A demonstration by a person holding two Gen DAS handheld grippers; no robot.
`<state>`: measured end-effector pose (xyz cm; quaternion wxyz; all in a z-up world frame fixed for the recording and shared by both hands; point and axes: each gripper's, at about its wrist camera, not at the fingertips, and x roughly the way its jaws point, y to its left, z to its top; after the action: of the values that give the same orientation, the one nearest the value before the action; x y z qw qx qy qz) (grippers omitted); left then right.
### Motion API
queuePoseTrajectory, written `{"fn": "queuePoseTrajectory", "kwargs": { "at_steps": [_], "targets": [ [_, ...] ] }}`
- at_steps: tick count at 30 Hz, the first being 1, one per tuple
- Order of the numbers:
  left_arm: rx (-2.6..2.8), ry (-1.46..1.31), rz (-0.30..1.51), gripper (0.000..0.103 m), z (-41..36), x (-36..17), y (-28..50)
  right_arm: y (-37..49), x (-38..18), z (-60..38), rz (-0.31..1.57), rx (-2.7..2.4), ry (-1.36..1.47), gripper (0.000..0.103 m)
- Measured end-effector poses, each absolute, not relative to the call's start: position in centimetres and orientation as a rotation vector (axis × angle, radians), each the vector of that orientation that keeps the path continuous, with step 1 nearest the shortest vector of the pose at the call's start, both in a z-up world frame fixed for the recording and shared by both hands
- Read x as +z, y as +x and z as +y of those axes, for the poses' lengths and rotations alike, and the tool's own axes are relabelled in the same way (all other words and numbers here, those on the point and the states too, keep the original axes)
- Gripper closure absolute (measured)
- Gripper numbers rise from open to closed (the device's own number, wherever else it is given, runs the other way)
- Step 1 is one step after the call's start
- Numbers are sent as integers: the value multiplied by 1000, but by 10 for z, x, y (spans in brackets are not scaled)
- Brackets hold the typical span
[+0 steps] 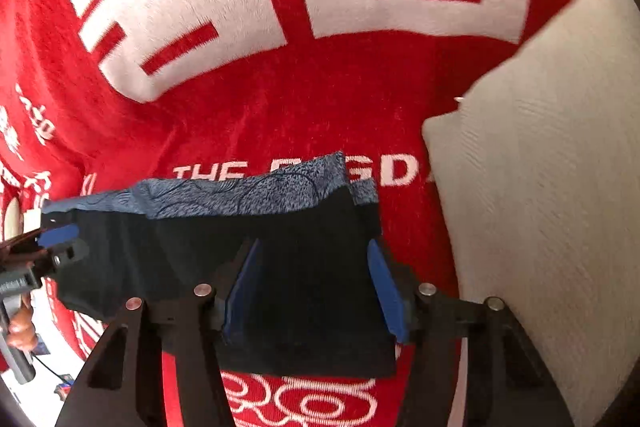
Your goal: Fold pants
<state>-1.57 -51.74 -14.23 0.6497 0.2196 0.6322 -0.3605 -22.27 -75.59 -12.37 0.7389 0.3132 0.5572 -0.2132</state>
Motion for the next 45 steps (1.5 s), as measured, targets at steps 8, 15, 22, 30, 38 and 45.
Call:
{"fn": "queuePoseTrajectory", "kwargs": {
  "at_steps": [8,15,22,30,38,45],
  "targets": [
    [-713,588,1466,31,-499,-182,-22,-211,-154,-772,1316,-528,717,83],
    [-715,601,1429,31,-493,-180,-16,-234,-139,-760,1361,-662,624,87],
    [-686,629,1322,31,-503,-173,-12,-250,-119,-752,1272,-755,689,77],
    [-601,563,1317,30,-524,-191,26,-241,-129,-731,1290,-675,619,77],
    [-531,536,1299,17,-497,-194,49,-243,-143,-721,1275,-691,588,81],
    [-471,647,1307,17,-427,-191,32,-260,-137,-706,1261,-730,621,77]
  ]
}}
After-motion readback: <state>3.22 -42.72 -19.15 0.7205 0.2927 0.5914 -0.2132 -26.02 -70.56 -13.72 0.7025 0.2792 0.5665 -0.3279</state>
